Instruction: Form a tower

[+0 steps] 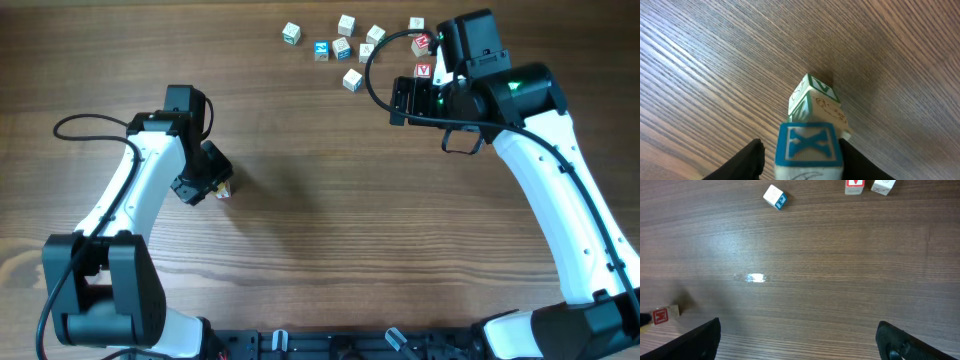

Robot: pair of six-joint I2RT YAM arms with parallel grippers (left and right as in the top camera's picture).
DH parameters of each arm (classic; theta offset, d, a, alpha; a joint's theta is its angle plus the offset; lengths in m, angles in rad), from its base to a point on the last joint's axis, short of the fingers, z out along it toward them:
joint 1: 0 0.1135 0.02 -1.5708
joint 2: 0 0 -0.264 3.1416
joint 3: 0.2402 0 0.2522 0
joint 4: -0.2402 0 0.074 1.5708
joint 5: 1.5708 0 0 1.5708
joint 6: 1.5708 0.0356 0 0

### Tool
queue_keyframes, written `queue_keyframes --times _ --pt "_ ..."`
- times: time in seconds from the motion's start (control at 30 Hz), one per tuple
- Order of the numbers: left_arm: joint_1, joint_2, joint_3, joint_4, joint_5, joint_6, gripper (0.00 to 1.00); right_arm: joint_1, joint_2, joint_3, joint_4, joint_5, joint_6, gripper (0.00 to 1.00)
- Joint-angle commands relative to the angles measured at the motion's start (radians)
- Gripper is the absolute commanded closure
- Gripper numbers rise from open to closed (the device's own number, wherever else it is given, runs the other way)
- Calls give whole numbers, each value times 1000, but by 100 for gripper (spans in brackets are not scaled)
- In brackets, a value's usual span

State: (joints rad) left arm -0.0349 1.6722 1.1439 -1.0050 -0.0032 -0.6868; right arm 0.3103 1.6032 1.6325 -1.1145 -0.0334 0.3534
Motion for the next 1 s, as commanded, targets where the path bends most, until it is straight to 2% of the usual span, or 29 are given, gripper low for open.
queue_keyframes --times 0.0,0.23,0.33,0.57,0.73,0.97 --pt "-2 11 12 3 -18 -2 57 -2 -2 -6 2 -12 -13 0" --pt "-2 2 54 -26 -17 3 69 -2 -2 -6 2 -12 -13 0" --pt "-3 -24 110 -63 -15 85 78 -2 -2 -6 2 -12 -13 0" --pt "-2 -28 100 -95 -9 366 75 -2 -2 -6 1 -12 -13 0" --pt "-2 -16 38 -18 -18 397 70 -2 -2 -6 -6 -11 -14 0" --pt "0 -2 -6 26 -18 449 71 -2 -2 -6 -6 -11 -14 0"
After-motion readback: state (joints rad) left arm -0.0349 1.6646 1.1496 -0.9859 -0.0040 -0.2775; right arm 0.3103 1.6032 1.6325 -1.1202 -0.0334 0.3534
